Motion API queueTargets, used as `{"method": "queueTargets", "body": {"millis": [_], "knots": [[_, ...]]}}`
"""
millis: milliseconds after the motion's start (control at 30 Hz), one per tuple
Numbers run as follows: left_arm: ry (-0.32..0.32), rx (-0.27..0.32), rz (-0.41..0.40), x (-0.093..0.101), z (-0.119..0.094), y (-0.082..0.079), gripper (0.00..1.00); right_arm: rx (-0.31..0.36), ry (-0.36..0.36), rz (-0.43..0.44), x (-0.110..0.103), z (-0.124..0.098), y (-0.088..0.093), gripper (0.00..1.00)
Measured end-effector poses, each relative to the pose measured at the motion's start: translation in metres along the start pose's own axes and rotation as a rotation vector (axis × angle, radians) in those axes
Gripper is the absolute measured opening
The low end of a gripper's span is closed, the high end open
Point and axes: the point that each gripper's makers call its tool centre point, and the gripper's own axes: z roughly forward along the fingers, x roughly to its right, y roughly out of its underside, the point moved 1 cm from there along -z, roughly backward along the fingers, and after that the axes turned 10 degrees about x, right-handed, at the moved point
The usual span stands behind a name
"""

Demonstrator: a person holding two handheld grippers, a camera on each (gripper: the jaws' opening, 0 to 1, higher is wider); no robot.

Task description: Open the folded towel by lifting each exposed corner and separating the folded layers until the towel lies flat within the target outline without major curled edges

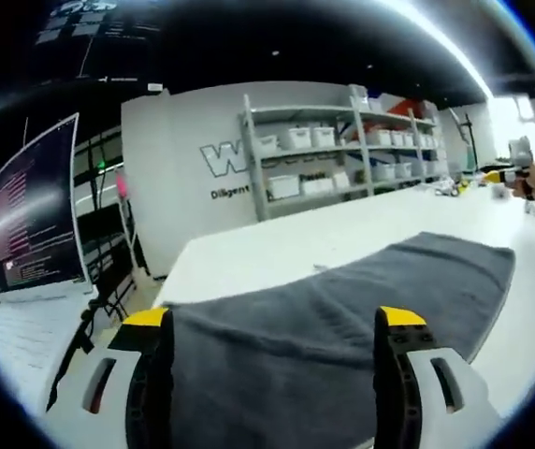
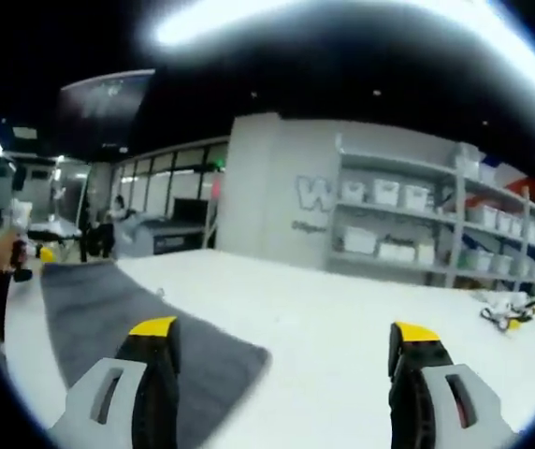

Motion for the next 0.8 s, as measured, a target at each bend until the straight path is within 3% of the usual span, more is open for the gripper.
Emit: {"method": "queueTargets", "body": {"millis": [100, 233, 500, 567, 800], "knots": [[0.018, -0.022, -0.023, -0.007, 0.016, -0.008, 0.84, -0.031, -0.02, -0.028, 0.0, 0.012, -0.005, 0.93], [0.021, -0.115, 0.06, -0.024, 0.035, -0.005, 0.9, -0.057, -0.044, -0.073, 0.002, 0.028, -0.018, 0.93], [0.054, -0.22, 0.024, -0.039, 0.061, -0.002, 0.92, -0.102, -0.083, -0.108, -0.001, 0.044, -0.039, 0.94], [0.061, -0.256, 0.031, -0.043, 0.067, 0.002, 0.92, -0.115, -0.087, -0.099, -0.004, 0.047, -0.039, 1.0], [0.056, -0.343, 0.101, -0.057, 0.077, -0.001, 0.91, -0.212, -0.081, -0.137, 0.002, 0.062, -0.026, 1.0]]}}
